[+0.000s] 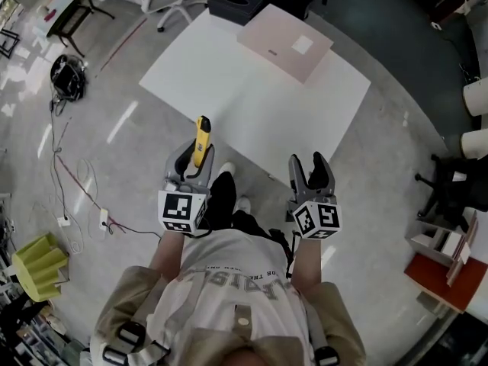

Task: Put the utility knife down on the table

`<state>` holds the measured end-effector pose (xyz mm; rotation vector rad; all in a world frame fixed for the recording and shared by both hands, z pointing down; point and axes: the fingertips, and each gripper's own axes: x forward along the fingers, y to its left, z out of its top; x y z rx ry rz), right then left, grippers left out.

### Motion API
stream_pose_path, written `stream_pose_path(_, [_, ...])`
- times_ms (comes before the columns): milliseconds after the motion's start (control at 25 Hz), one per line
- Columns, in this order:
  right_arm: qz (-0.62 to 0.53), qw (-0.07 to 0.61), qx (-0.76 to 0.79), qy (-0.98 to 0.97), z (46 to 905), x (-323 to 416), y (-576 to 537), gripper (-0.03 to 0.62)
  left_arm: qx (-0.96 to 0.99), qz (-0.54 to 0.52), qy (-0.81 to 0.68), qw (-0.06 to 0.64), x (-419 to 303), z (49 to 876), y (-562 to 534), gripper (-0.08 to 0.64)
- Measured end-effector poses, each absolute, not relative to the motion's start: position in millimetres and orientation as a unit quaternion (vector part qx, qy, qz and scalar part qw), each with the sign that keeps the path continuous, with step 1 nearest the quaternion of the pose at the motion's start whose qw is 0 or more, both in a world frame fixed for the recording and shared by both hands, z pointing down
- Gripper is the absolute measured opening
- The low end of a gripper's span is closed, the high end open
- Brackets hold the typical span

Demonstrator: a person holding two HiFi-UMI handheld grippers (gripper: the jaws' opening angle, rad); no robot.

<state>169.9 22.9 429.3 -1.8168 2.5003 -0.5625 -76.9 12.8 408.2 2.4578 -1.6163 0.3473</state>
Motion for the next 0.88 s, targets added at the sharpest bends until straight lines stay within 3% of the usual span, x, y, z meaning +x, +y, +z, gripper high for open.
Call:
stream_pose_path(360, [-0.190,-0.012,-0.601,0.776,449.7,160.5,-36.7,0.264,0.864,0.152,-0.472,0.088,-66.1,436.0,-70.3,0.135])
stream_pose_path(880, [-0.173,-0.127,-0.589,0.779,472.6,133.7,-96.1,0.264,0.920,0.255,-0.292,0.062,-32.0,482.9,-140.9,0.135])
